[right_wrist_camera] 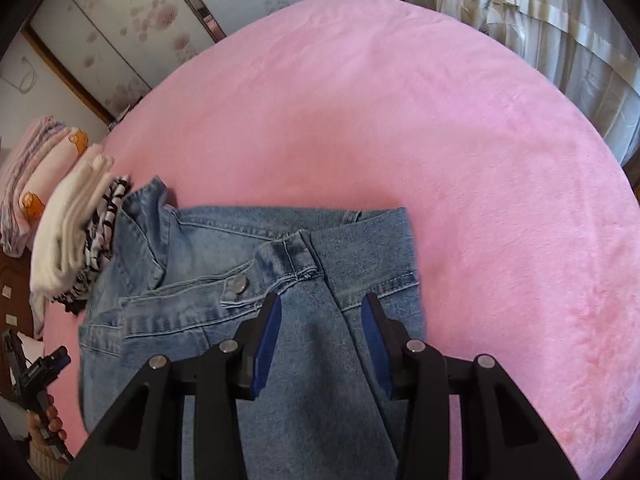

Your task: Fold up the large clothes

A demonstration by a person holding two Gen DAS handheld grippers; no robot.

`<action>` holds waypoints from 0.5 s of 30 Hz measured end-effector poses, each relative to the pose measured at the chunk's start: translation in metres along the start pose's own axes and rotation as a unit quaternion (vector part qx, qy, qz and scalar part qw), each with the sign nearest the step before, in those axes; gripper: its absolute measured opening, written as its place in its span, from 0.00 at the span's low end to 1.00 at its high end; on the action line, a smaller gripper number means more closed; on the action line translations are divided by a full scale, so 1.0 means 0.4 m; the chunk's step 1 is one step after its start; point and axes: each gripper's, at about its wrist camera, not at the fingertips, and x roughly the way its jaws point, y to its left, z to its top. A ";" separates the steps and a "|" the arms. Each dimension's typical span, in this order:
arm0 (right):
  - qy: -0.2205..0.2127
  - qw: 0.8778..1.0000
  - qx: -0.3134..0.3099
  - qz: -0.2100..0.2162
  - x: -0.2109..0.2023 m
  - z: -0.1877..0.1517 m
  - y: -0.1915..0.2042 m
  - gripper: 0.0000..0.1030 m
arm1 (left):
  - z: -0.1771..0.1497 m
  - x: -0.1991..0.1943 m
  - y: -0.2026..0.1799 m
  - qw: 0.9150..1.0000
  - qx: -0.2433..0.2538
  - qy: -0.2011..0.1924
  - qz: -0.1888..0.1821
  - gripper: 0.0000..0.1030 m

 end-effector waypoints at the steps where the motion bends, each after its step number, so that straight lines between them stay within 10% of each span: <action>1: 0.002 1.000 -0.006 0.001 0.013 0.001 0.008 0.41 | 0.004 0.011 -0.018 1.000 0.015 0.003 0.003 0.68; 4: 0.001 1.000 -0.029 0.004 0.028 0.012 0.039 0.41 | 0.008 0.035 -0.071 0.998 0.062 0.008 0.008 0.68; 8: 0.003 0.995 -0.098 -0.022 0.061 0.012 0.102 0.67 | 0.007 0.080 -0.125 0.992 0.121 0.017 0.034 0.72; 15: -0.018 0.979 -0.183 -0.088 0.125 -0.028 0.154 0.65 | -0.021 0.113 -0.148 0.981 0.182 -0.004 0.066 0.67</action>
